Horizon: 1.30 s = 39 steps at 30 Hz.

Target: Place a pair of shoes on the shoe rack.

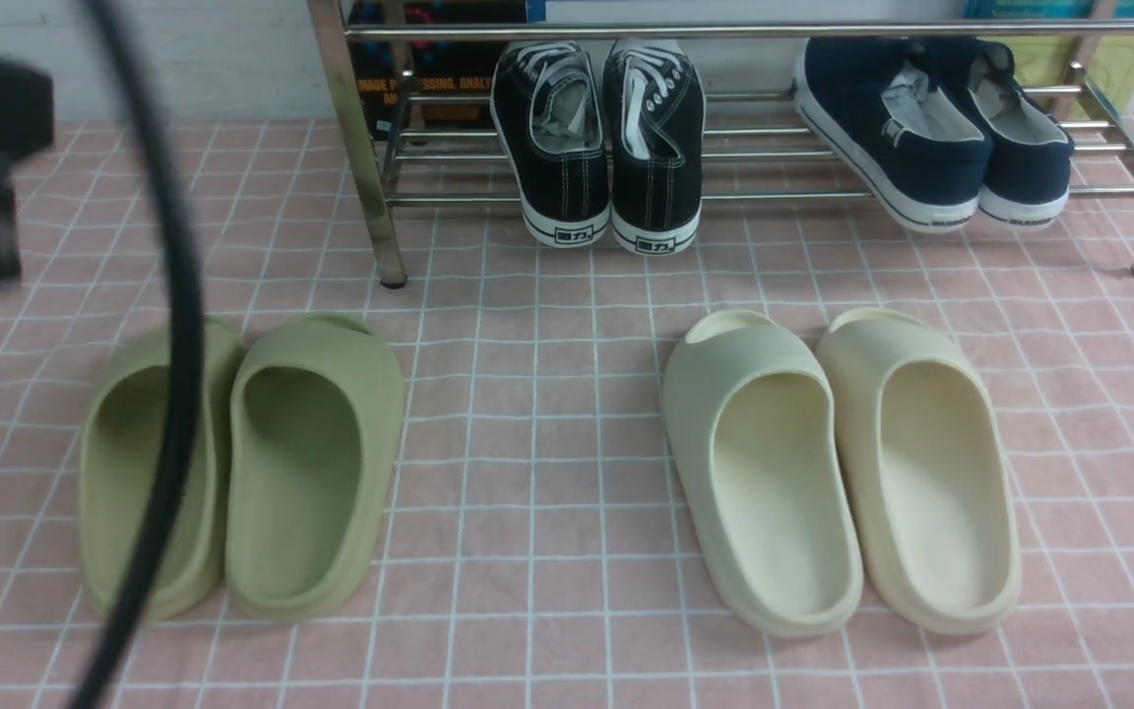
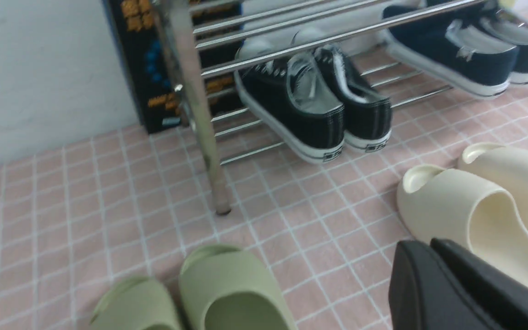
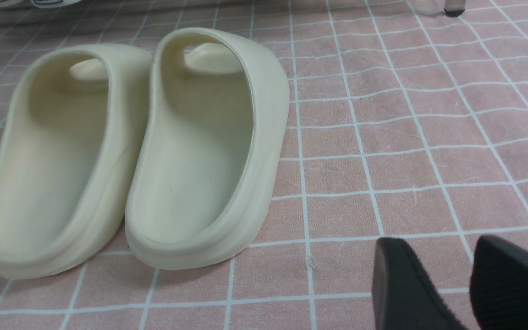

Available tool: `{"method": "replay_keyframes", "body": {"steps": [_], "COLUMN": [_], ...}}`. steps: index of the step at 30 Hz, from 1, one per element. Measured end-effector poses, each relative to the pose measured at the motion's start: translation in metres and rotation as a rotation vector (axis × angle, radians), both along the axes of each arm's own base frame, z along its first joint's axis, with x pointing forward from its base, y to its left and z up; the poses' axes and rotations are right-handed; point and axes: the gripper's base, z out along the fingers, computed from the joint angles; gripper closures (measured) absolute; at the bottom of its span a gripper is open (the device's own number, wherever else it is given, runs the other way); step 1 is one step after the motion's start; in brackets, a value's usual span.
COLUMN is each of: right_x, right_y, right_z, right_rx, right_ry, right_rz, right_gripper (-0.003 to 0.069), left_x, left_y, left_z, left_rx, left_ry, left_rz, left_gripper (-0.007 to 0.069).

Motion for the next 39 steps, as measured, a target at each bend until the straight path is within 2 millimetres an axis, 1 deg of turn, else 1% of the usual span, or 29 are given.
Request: {"method": "replay_keyframes", "body": {"steps": [1, 2, 3, 4, 5, 6, 8, 9, 10, 14, 17, 24, 28, 31, 35, 37, 39], "right_x": [0.0, 0.0, 0.0, 0.0, 0.0, 0.0, 0.0, 0.0, 0.0, 0.0, 0.0, 0.0, 0.0, 0.0, 0.0, 0.0, 0.0], "right_y": [0.0, 0.0, 0.0, 0.0, 0.0, 0.0, 0.0, 0.0, 0.0, 0.0, 0.0, 0.0, 0.0, 0.0, 0.0, 0.0, 0.0], "right_z": [0.0, 0.0, 0.0, 0.0, 0.0, 0.0, 0.0, 0.0, 0.0, 0.0, 0.0, 0.0, 0.0, 0.0, 0.0, 0.0, 0.0], "right_rx": [0.0, 0.0, 0.0, 0.0, 0.0, 0.0, 0.0, 0.0, 0.0, 0.0, 0.0, 0.0, 0.0, 0.0, 0.0, 0.0, 0.0], "right_ry": [0.0, 0.0, 0.0, 0.0, 0.0, 0.0, 0.0, 0.0, 0.0, 0.0, 0.0, 0.0, 0.0, 0.0, 0.0, 0.0, 0.0], "right_rz": [0.0, 0.0, 0.0, 0.0, 0.0, 0.0, 0.0, 0.0, 0.0, 0.0, 0.0, 0.0, 0.0, 0.0, 0.0, 0.0, 0.0], "right_gripper": [0.0419, 0.0419, 0.0419, 0.0419, 0.0419, 0.0419, 0.0419, 0.0419, 0.0419, 0.0419, 0.0419, 0.0419, 0.0419, 0.0419, 0.0419, 0.0419, 0.0419], "left_x": [-0.005, -0.008, -0.013, -0.014, -0.019, -0.023, -0.026, -0.026, -0.027, -0.026, -0.025, -0.024, -0.026, -0.026, -0.028, -0.032, -0.037], "left_y": [0.001, -0.001, -0.002, -0.002, -0.003, -0.004, -0.004, -0.004, -0.005, -0.004, -0.001, 0.016, 0.023, 0.024, 0.029, 0.037, 0.042], "left_z": [-0.021, -0.05, -0.071, -0.069, -0.096, -0.117, -0.136, -0.137, -0.142, -0.145, -0.151, -0.175, -0.183, -0.185, -0.188, -0.189, -0.188], "left_rx": [-0.008, 0.001, -0.009, -0.024, -0.052, -0.098, -0.167, -0.165, -0.2, -0.212, -0.163, 0.011, 0.073, 0.077, 0.074, 0.032, -0.055], "left_ry": [-0.048, -0.073, -0.105, -0.125, -0.139, -0.121, -0.07, -0.068, -0.042, -0.018, 0.026, 0.233, 0.317, 0.328, 0.296, 0.259, 0.202], "left_rz": [-0.04, -0.082, -0.125, -0.133, -0.18, -0.208, -0.217, -0.217, -0.216, -0.205, -0.165, 0.009, 0.08, 0.092, 0.102, 0.145, 0.175], "left_gripper": [0.0578, 0.0578, 0.0578, 0.0578, 0.0586, 0.0599, 0.061, 0.061, 0.0611, 0.061, 0.0608, 0.0604, 0.0602, 0.0602, 0.0602, 0.0601, 0.0601]}}
